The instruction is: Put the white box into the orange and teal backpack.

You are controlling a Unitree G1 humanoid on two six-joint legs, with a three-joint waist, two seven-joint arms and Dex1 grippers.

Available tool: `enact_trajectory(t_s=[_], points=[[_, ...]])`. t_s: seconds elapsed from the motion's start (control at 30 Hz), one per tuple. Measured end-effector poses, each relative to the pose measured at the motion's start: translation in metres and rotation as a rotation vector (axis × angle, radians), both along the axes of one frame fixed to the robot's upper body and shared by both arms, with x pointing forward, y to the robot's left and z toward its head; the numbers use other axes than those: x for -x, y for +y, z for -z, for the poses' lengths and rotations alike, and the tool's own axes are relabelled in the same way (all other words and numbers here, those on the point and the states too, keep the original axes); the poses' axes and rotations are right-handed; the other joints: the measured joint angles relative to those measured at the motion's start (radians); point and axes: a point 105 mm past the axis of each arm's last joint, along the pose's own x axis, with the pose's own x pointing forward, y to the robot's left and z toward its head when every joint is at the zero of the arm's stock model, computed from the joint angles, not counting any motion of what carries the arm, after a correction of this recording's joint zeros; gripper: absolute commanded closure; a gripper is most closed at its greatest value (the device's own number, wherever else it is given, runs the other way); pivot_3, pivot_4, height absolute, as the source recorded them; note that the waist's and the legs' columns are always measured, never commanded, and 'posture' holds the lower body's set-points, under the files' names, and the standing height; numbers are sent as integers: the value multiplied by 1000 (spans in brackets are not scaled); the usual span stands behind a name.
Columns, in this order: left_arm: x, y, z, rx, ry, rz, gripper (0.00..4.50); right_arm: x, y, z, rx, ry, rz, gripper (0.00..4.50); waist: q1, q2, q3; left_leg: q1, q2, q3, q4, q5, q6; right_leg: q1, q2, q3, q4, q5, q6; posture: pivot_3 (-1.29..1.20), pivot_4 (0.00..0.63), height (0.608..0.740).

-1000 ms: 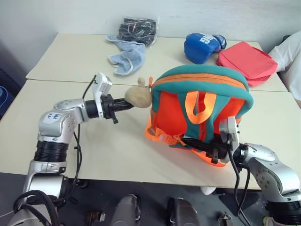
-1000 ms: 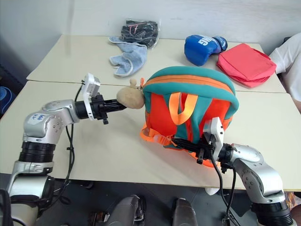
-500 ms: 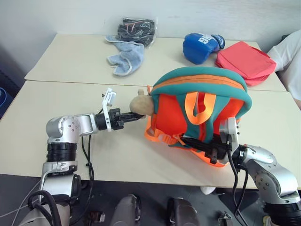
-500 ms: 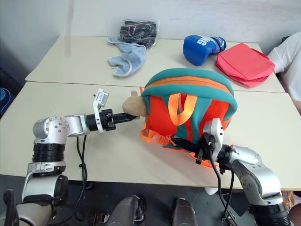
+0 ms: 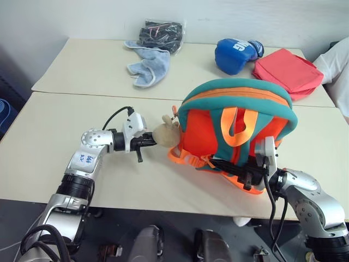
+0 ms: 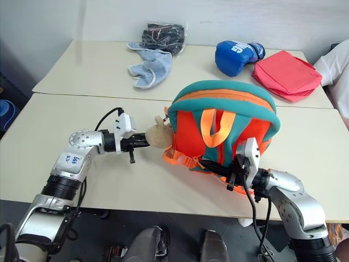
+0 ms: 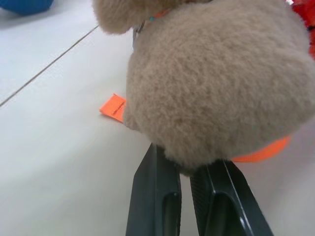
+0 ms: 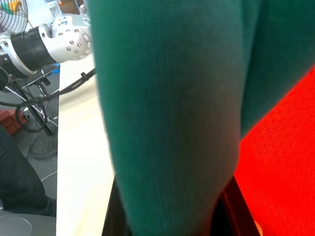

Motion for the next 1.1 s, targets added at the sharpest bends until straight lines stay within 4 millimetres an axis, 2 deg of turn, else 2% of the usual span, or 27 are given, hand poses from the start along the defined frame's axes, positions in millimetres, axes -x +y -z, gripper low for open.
enact_trajectory(t_s=[0.13,0.2,0.4,0.5,0.6,0.63,0.7,0.83,0.97,1.1], points=[[4,2,1,-18,-46,62,4462,0,0,1,6,0,2,4398,-2,0,0,0,0,0,0,2,4,0,0,-1,3,0,0,0,150,740],[6,4,-1,-6,-56,67,3752,0,-1,1,14,-13,4,4398,-3,0,0,0,0,0,0,2,5,0,1,-1,3,0,0,0,150,740],[5,32,-22,73,-84,-42,1926,0,-13,-11,27,-37,11,2301,-5,0,0,-1,1,-1,0,2,5,0,0,-1,4,0,0,0,150,740],[20,56,-32,43,-89,-79,1032,10,-29,-20,96,-52,12,1283,-10,0,0,0,1,-1,-1,2,5,0,0,-2,4,0,0,0,150,740],[43,83,-21,33,-17,-137,89,23,-55,-24,144,-26,50,252,-12,0,0,0,3,-1,0,0,5,1,0,-2,2,0,0,0,150,740],[48,89,-17,36,8,-154,0,26,-60,-25,154,-24,59,17,-11,0,0,0,3,-1,0,0,5,1,0,-2,1,0,0,0,150,740],[66,102,-5,-4,30,-167,0,33,-73,-21,209,-37,66,17,-10,0,0,1,4,0,-1,0,5,2,-1,-2,-3,0,0,0,150,740],[101,131,27,-56,105,-258,0,31,-129,-5,343,-88,201,17,-11,0,0,2,4,1,0,-5,0,3,-2,0,-6,0,0,0,150,740],[120,135,37,-107,76,-300,0,24,-163,10,446,-159,270,17,-5,2,0,2,5,1,-1,-5,-1,2,-2,2,-6,0,0,0,150,740],[121,124,34,-79,26,-329,0,18,-172,20,504,-215,264,17,-5,4,1,2,6,1,-1,-5,-2,2,-1,2,-5,0,-1,0,150,740]])
